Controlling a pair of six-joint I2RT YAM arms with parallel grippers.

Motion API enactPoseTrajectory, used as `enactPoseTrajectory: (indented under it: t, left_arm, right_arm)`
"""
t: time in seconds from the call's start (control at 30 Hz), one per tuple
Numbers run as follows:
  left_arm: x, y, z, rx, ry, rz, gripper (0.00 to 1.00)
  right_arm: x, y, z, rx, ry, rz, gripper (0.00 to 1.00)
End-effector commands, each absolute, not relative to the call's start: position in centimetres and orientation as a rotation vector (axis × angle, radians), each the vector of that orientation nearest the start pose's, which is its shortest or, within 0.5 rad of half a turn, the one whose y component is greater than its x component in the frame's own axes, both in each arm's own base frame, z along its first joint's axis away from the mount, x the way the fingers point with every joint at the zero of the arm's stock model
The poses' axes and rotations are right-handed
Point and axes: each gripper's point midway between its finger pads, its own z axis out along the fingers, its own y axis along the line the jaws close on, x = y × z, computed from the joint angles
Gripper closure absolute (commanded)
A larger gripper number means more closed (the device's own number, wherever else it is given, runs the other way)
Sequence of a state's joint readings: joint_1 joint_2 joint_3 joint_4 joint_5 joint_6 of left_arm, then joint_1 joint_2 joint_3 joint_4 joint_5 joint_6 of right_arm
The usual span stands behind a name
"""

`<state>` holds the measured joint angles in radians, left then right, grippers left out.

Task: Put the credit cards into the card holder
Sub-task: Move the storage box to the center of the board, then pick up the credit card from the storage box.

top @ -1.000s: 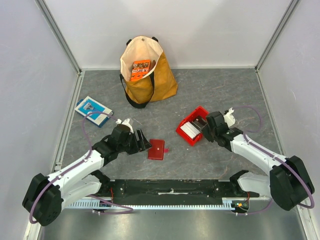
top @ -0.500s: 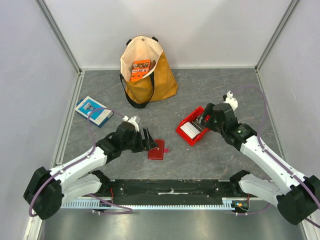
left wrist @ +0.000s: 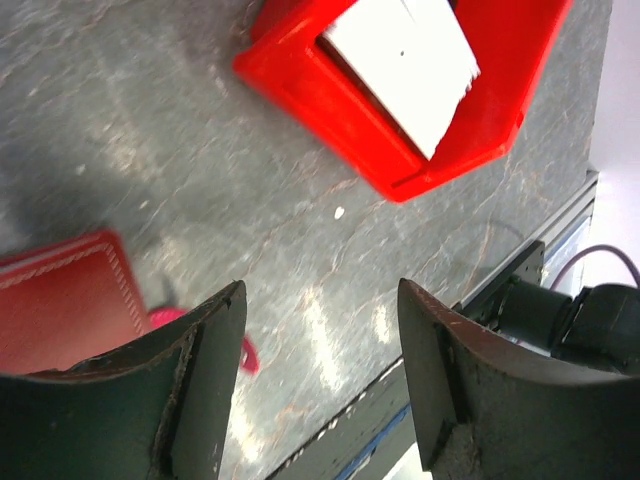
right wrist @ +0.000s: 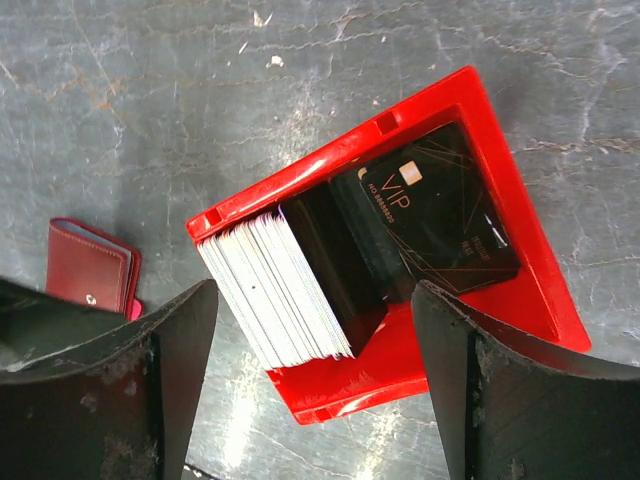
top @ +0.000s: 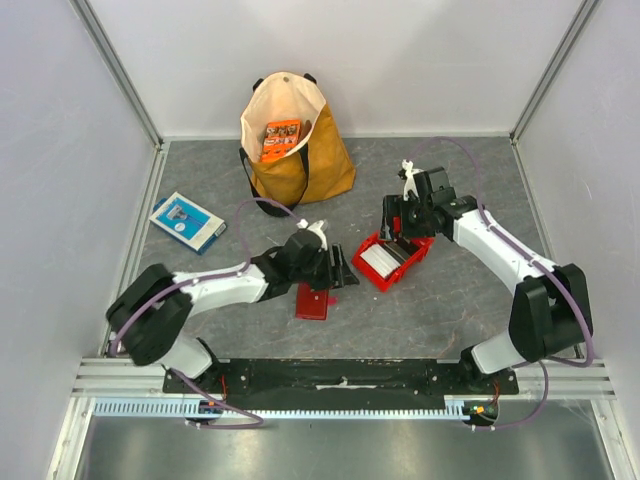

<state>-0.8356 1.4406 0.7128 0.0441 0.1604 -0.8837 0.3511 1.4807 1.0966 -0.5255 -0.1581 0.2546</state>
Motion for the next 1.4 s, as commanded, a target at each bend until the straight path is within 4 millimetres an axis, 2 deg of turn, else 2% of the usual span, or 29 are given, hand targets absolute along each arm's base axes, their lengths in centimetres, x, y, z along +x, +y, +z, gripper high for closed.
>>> enactPoseTrajectory:
  t: [0.0, 0.07, 0.23, 0.27, 0.67, 0.87, 1.07, 1.37]
  left_arm:
    - [23.1, -36.6, 10.2, -0.018, 2.400, -1.191, 0.34]
    - [23.4, -37.5, 9.0, -0.047, 2.422, -1.205, 0.36]
    - [24.5, -38.6, 7.6, -0.112, 2.418, -1.228, 0.44]
    - [24.7, -39.0, 7.8, -0.111, 2.407, -1.239, 0.45]
    - [26.9, -40.0, 5.5, -0.169, 2.412, -1.179, 0.54]
    - [28.0, -40.3, 5.3, -0.167, 2.391, -1.154, 0.54]
    - [28.9, -39.3, 5.0, -0.180, 2.392, -1.114, 0.54]
    - [30.2, -38.0, 5.4, -0.164, 2.383, -1.052, 0.53]
  right_arm:
    - [32.7, 17.4, 12.7, -0.357, 2.491, 0.574, 0.14]
    - [32.7, 17.7, 12.1, -0.358, 2.499, 0.602, 0.14]
    - [32.9, 17.9, 10.5, -0.339, 2.539, 0.628, 0.15]
    - [32.9, 17.8, 10.3, -0.337, 2.542, 0.634, 0.15]
    - [32.1, 18.1, 7.2, -0.281, 2.614, 0.685, 0.16]
    - [32.3, 18.0, 6.8, -0.231, 2.607, 0.690, 0.15]
    - [31.7, 18.6, 6.4, -0.238, 2.624, 0.768, 0.17]
    - [31.0, 19.9, 7.4, -0.156, 2.602, 0.908, 0.22]
